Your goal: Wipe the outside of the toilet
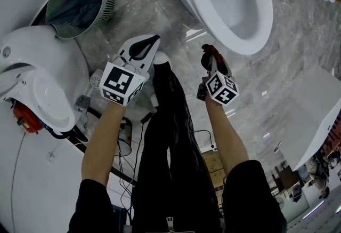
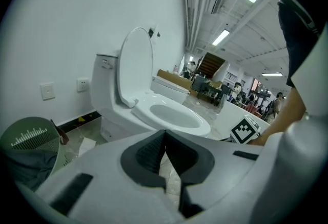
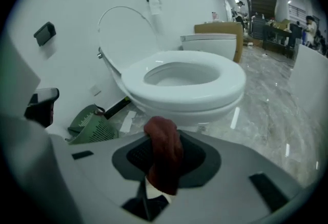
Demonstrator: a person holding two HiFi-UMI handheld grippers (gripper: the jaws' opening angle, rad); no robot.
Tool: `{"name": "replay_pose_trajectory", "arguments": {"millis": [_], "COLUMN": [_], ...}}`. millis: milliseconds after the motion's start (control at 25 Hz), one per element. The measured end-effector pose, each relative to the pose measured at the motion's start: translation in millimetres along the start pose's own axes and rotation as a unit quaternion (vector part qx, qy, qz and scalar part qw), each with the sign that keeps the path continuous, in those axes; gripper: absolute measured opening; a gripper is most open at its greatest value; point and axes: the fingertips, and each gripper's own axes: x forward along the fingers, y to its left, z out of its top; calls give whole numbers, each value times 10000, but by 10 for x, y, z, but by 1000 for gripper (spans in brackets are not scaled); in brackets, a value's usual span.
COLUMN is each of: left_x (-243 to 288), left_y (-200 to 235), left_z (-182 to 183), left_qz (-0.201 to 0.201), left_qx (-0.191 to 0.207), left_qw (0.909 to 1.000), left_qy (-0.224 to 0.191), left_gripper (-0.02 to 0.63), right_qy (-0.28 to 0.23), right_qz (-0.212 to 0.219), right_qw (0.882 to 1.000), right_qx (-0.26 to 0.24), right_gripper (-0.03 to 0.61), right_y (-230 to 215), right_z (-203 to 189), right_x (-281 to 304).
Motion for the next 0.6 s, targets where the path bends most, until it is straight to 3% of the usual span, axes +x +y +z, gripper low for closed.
{"name": "replay_pose_trajectory", "arguments": {"millis": [200, 480, 600], "left_x": [-250, -641, -780], "left_y": [414, 947, 1166], "left_z": [-17, -290, -341], "left_qz": [377, 873, 1065], "left_qx": [-147, -519, -591], "left_qw": [9991, 9948, 9925], "left_qy": [-115, -94, -89], "left_gripper": [8, 6, 6], "right_qy": [141, 223, 312], "right_qz": [303, 280, 85], "right_qw": [9993, 9993, 9993], "right_qx": [194, 117, 206], "right_gripper": [103, 101, 101], "right_y": [816, 1644, 1829], "right_z": [50, 267, 348], "right_x": [432, 1234, 1577]}}
